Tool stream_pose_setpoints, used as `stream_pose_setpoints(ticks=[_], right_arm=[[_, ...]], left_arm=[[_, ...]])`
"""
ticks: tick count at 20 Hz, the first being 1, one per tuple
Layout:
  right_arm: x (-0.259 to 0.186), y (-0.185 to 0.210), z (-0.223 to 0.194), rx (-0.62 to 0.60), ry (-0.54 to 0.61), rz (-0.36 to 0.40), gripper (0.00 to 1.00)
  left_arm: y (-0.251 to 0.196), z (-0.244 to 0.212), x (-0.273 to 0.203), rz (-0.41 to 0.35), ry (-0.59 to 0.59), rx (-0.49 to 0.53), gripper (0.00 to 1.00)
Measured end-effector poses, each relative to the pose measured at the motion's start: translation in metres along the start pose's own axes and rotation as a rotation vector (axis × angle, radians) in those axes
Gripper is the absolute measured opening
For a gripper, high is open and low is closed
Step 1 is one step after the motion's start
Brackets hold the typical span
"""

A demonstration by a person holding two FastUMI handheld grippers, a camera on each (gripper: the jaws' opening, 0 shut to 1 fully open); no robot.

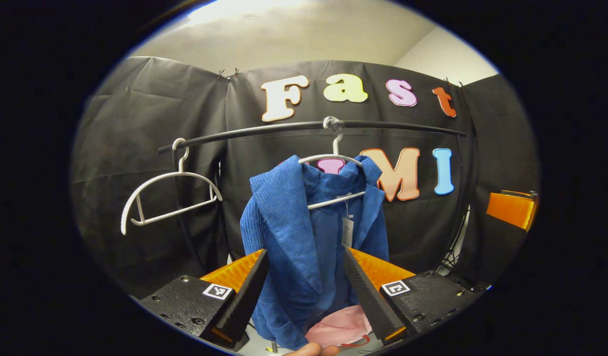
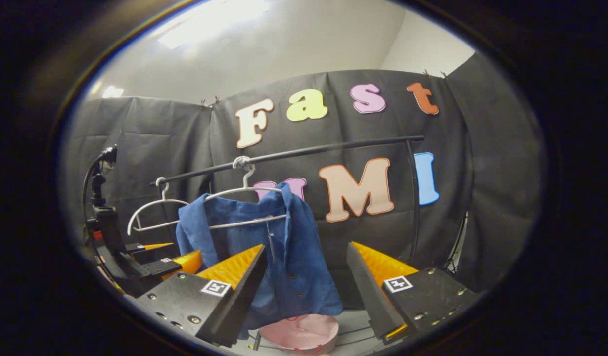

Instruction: Grasp the clothes on the hanger with both hands and then place them into the laundry hamper below.

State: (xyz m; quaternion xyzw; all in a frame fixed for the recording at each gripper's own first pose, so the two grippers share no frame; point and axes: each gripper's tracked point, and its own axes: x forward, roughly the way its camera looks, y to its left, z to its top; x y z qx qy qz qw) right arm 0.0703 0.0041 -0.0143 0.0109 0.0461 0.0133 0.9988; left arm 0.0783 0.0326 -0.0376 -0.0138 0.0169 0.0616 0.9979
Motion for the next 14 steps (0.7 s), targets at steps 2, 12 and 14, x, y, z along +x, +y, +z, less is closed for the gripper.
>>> stream_pose_setpoints(ticks=[2,12,14], right_arm=[[0.009,0.002,-0.008,-0.005,0.02,-0.009,0.92],[0.03,-0.008,-0.015,0.031,0.048,-0.086,1.0],[0.031,-0.011,-0.016,0.042,0.053,-0.096,0.97]], left_arm=[[0.0,-0.01,0.019,0.009,0.004,0.008,0.94],[0.0,-0.056,0.055,-0.007,0.035,-0.012,0.98],[0.0,-0.058,0.059,-0.018,0.024,0.015,0.94]])
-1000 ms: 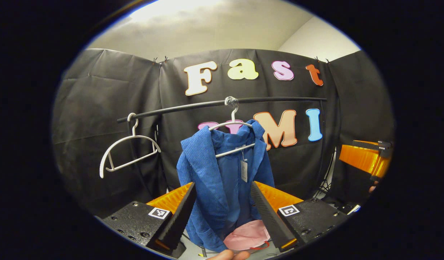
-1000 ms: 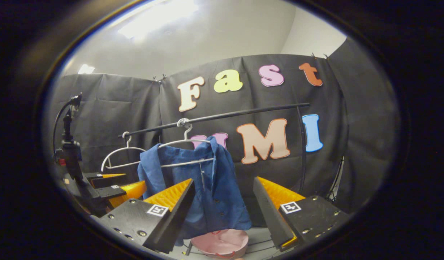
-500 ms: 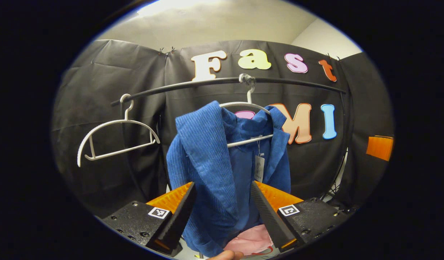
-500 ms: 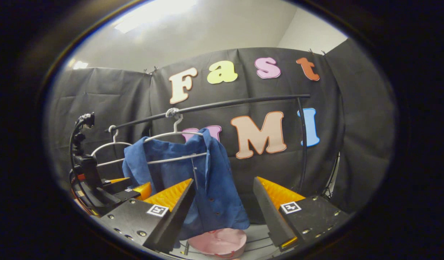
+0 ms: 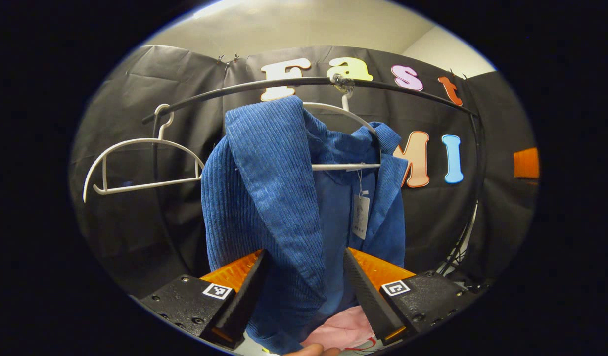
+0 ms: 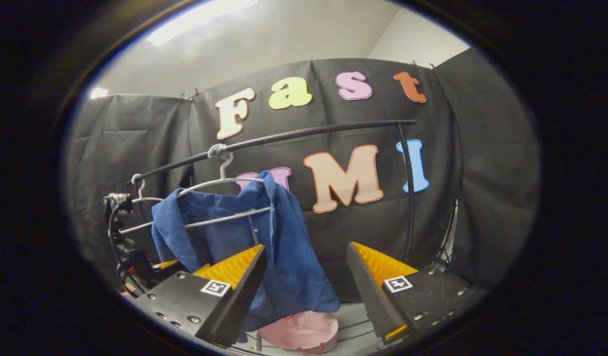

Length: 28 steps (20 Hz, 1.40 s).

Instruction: Grasp the clothes on the hanger with both hands and then place them into the laundry hamper below.

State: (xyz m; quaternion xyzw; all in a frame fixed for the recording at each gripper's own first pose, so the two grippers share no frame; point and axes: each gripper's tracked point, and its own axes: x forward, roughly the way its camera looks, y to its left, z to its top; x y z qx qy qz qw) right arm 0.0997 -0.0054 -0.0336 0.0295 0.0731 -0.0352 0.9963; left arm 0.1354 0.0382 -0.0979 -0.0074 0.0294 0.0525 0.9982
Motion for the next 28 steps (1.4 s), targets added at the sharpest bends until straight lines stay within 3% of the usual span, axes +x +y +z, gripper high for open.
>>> stream_pose_setpoints(ticks=[1,3,6,8,10,12,15,20,28], right_arm=[[0.0,0.0,0.0,0.005,0.003,-0.003,0.97],[0.001,0.0,-0.002,0.012,0.008,-0.006,0.97],[0.002,0.001,-0.004,0.016,0.009,-0.006,0.97],[0.0,0.001,-0.003,0.019,0.007,-0.006,0.97],[-0.002,0.001,-0.006,0.016,0.015,-0.002,0.97],[-0.005,-0.001,-0.008,0.009,0.02,0.0,0.97],[-0.008,-0.002,-0.008,0.011,0.018,0.003,0.97],[-0.003,0.003,-0.012,-0.006,0.015,0.013,1.0],[0.043,0.034,-0.033,-0.051,0.047,0.063,0.97]], left_arm=[[-0.002,0.004,0.003,-0.016,-0.011,0.003,0.96],[-0.002,0.007,0.006,-0.03,-0.009,-0.034,0.86],[0.019,-0.01,0.013,0.051,0.022,-0.084,0.4],[0.021,-0.024,0.013,0.054,0.037,-0.082,0.09],[0.01,-0.036,0.012,-0.009,0.064,-0.082,0.14],[0.011,-0.035,0.007,-0.045,0.056,-0.066,0.06],[0.011,-0.021,-0.001,-0.086,0.022,-0.095,0.05],[0.013,-0.016,-0.016,-0.154,0.063,-0.116,0.0],[0.032,0.018,-0.044,-0.18,0.073,-0.161,0.01]])
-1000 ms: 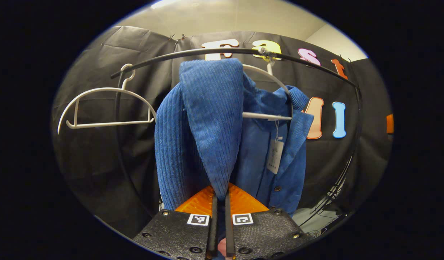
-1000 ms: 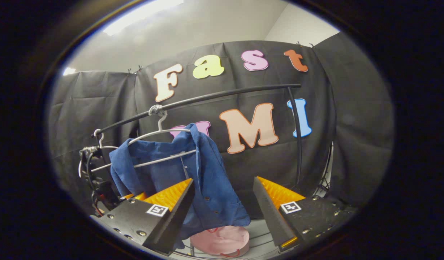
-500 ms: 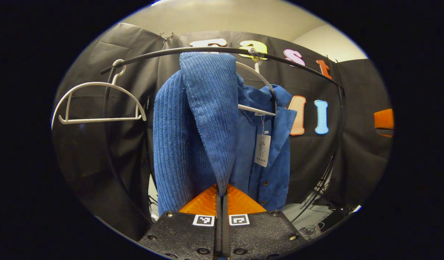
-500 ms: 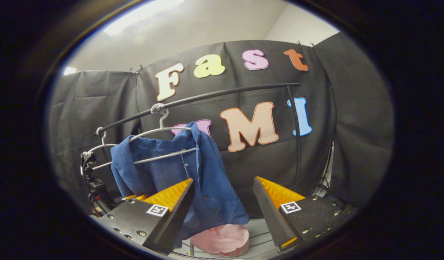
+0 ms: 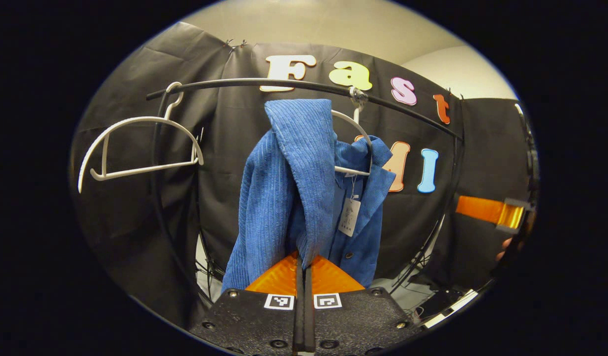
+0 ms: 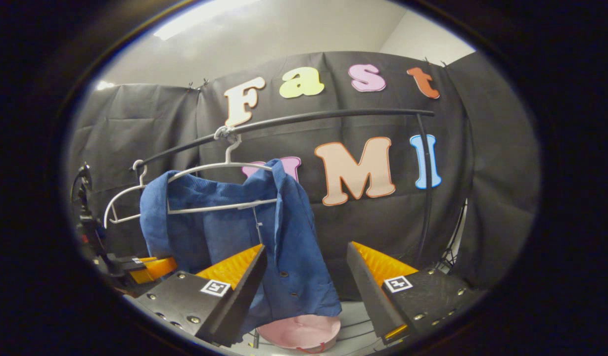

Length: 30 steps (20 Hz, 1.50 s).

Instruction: Grasp the clothes on the hanger with both hands and then place them into the laundry hamper below.

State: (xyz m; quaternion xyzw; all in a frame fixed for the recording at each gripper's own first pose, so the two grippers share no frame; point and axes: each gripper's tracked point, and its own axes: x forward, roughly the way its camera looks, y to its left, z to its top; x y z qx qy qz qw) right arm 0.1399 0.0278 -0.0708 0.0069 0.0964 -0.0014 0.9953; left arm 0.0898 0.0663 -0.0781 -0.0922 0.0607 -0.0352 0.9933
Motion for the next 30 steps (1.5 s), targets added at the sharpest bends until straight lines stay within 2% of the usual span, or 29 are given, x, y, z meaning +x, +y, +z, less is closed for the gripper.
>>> stream_pose_setpoints(ticks=[3,7,8,9,13,14,15,19,20,21,22,25,26,27,29,30], right_arm=[[0.024,0.015,-0.008,-0.009,0.024,0.021,0.97],[0.061,0.04,-0.025,-0.031,0.068,0.054,0.97],[0.071,0.046,-0.03,-0.035,0.08,0.061,0.92],[0.083,0.052,-0.035,-0.039,0.094,0.063,0.97],[0.121,0.061,-0.046,-0.03,0.12,0.052,0.97],[0.13,0.063,-0.047,-0.025,0.118,0.046,0.92],[0.141,0.064,-0.047,-0.023,0.112,0.042,0.97],[0.169,0.07,-0.053,-0.004,0.144,0.084,0.81],[0.173,0.069,-0.052,-0.009,0.145,0.09,0.75],[0.176,0.068,-0.051,-0.02,0.15,0.1,0.81],[0.179,0.066,-0.052,-0.033,0.144,0.101,0.81],[0.181,0.065,-0.057,-0.075,0.136,0.121,0.4],[0.181,0.065,-0.057,-0.074,0.113,0.127,0.36],[0.182,0.065,-0.051,-0.064,0.09,0.109,0.26],[0.183,0.071,-0.048,-0.072,0.067,0.129,0.06],[0.183,0.076,-0.051,-0.106,0.064,0.145,0.07]], left_arm=[[0.01,0.006,-0.002,0.011,0.009,0.015,0.01],[0.015,0.01,0.001,-0.013,0.037,0.007,0.0],[0.016,0.01,0.003,-0.02,0.039,0.016,0.0],[0.016,0.011,0.004,-0.031,0.047,0.018,0.0],[0.017,0.019,0.008,-0.075,0.048,0.01,0.01],[0.019,0.016,0.009,-0.081,0.057,0.004,0.0],[0.019,0.015,0.008,-0.09,0.057,-0.003,0.0],[0.011,0.02,0.01,-0.073,0.031,0.027,0.0],[0.011,0.019,0.008,-0.063,0.03,0.021,0.0],[0.008,0.018,0.007,-0.049,0.044,0.016,0.0],[0.005,0.02,0.005,-0.038,0.043,0.014,0.0],[0.0,0.025,0.008,0.002,0.042,0.022,0.0],[0.0,0.026,0.007,0.021,0.04,0.024,0.01],[-0.001,0.028,0.006,0.032,0.034,0.021,0.01],[-0.005,0.028,0.001,0.046,0.026,0.025,0.0],[-0.008,0.029,-0.001,0.05,0.026,0.032,0.0]])
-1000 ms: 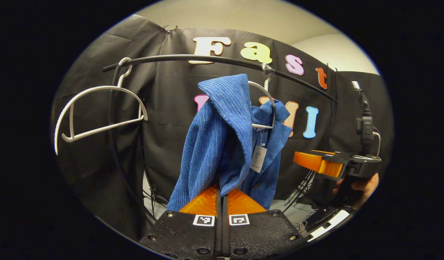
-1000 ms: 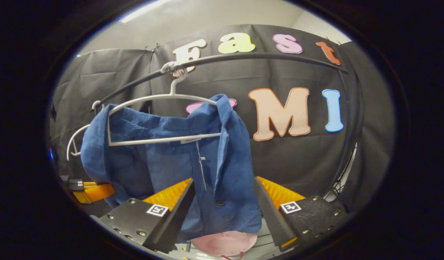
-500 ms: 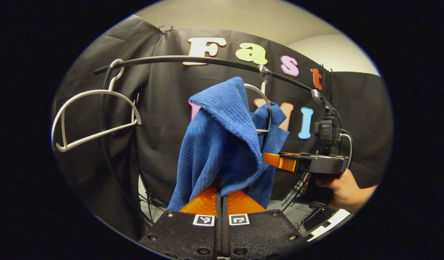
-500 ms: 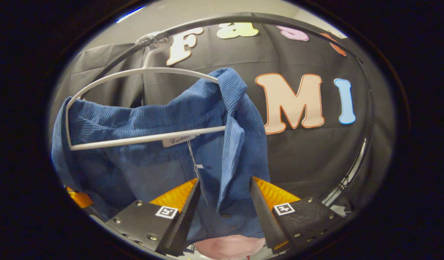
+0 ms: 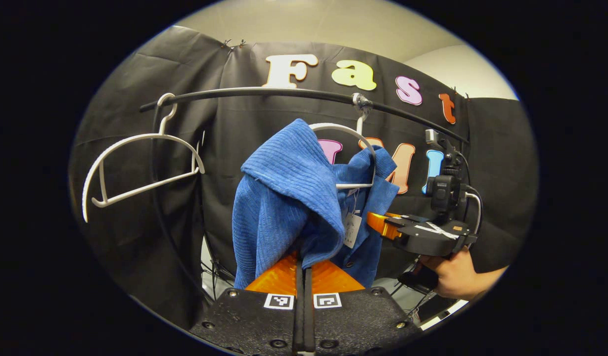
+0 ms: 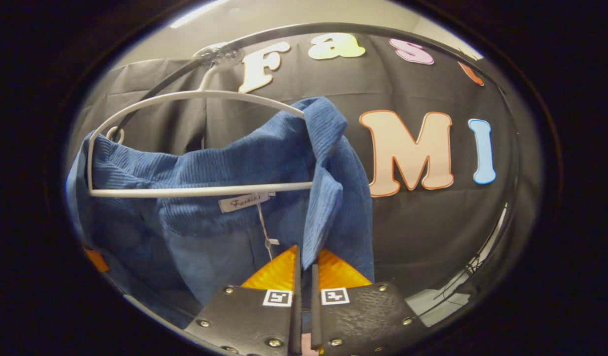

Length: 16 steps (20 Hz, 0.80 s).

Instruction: Grasp the clothes on the hanger with both hands and then place them into the laundry hamper below.

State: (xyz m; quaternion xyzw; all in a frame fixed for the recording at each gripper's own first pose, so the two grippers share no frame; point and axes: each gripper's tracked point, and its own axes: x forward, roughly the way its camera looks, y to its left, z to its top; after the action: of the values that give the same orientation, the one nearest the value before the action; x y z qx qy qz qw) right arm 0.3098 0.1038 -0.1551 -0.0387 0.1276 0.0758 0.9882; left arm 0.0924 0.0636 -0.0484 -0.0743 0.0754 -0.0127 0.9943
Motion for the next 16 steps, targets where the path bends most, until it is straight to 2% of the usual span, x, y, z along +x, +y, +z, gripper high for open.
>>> stream_pose_setpoints(ticks=[2,8,11,14,16], right_arm=[[0.002,0.004,0.005,-0.06,-0.032,0.01,0.01],[-0.017,-0.005,0.04,-0.162,-0.173,-0.021,0.01],[-0.022,-0.013,0.048,-0.194,-0.19,-0.03,0.0],[-0.021,-0.013,0.042,-0.155,-0.164,-0.001,0.0],[-0.018,0.001,0.035,-0.081,-0.121,0.071,0.0]], left_arm=[[-0.005,0.004,-0.007,0.004,-0.011,0.013,0.0],[0.0,0.029,-0.026,0.044,-0.07,0.037,0.0],[0.0,0.037,-0.033,0.053,-0.083,0.029,0.0],[0.001,0.038,-0.034,0.061,-0.093,0.035,0.0],[0.001,0.037,-0.035,0.064,-0.087,0.022,0.0]])
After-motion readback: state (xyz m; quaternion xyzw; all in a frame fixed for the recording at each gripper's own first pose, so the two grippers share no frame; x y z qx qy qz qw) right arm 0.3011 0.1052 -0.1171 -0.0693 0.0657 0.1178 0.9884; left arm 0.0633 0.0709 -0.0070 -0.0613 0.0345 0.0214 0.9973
